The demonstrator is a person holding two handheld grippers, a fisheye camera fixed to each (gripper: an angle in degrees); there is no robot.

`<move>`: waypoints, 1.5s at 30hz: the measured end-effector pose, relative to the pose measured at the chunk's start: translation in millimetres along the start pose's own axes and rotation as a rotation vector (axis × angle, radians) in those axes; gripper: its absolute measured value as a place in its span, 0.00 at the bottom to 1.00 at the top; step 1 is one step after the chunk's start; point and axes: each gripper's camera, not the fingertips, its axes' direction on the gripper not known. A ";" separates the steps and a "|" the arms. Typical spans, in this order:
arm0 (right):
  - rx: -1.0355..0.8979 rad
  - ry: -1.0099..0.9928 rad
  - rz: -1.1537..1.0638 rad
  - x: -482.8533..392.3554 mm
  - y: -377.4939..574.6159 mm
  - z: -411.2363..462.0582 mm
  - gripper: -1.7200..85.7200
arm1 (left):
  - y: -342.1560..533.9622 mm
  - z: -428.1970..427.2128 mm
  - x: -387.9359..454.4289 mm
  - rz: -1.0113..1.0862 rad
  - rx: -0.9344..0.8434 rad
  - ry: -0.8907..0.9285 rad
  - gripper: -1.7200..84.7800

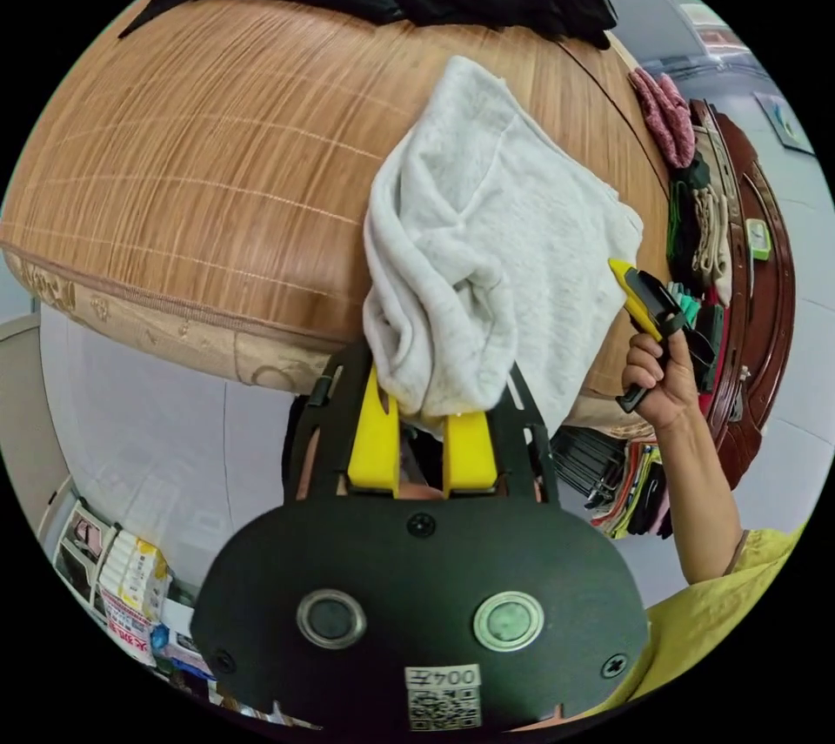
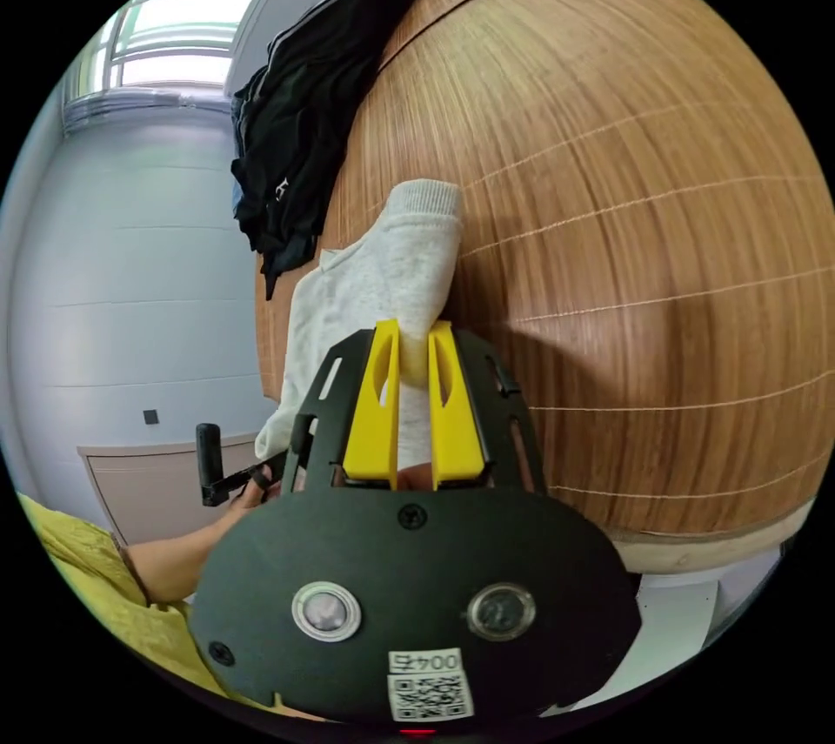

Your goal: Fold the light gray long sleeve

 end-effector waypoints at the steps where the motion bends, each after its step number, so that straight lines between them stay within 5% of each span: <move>1: 0.007 0.020 -0.007 1.5 -3.8 -16.4 0.09 | -2.1 1.1 22.9 0.022 -0.004 0.002 0.08; 16: 0.013 0.257 0.000 59.7 -41.2 -182.0 0.09 | -16.0 90.6 254.9 0.112 -0.106 0.082 0.08; 35: 0.035 0.444 -0.007 -47.6 -77.9 -236.4 0.09 | -74.2 94.1 317.0 0.194 -0.179 0.177 0.08; 45: 0.068 0.464 -0.118 -114.6 -118.8 -279.1 0.09 | -76.6 69.5 365.9 0.206 -0.066 0.207 0.08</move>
